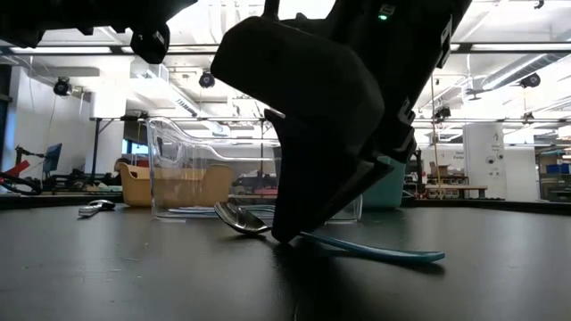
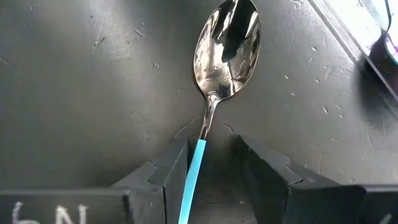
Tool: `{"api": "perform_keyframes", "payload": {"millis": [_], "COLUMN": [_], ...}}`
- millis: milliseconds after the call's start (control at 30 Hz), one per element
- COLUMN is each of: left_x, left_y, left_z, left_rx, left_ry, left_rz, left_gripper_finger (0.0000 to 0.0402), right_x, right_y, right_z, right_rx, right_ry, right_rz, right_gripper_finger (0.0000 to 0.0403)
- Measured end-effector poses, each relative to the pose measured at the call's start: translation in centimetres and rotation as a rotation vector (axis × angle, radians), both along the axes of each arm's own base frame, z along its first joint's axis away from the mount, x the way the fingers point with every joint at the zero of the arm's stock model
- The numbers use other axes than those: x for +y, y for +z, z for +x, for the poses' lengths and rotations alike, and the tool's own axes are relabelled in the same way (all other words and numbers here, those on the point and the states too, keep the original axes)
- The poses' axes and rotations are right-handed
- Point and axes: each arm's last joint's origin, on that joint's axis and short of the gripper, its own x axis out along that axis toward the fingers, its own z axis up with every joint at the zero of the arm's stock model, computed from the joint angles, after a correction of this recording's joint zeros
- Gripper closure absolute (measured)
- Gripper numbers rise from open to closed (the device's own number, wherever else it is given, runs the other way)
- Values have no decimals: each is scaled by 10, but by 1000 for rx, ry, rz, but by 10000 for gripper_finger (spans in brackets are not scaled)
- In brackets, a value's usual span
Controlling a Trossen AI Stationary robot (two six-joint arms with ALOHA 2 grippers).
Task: Sort silverware by color (type)
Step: Put the blue spoon into the yellow bin
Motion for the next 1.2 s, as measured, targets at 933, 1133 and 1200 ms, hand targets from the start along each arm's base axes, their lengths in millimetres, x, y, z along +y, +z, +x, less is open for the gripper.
{"api": "perform_keyframes", "payload": {"millis": [933,1133,1200], "left_x": [0,0,0], "left_y": [-1,-1,-1], "left_z": [0,0,0], "left_rx": [14,14,14], "left_ry": [0,0,0], "left_rz": [4,4,4], "left_gripper_finger": [365,365,364], "right_x": [13,14,13], "right_y": [14,15,16], "right_z": [-22,-21,-21], "right_rx": [185,164,157], "right_ry": [362,336,330], "right_rz": [-60,-52,-66], "right_gripper_finger": [372,339,321]}}
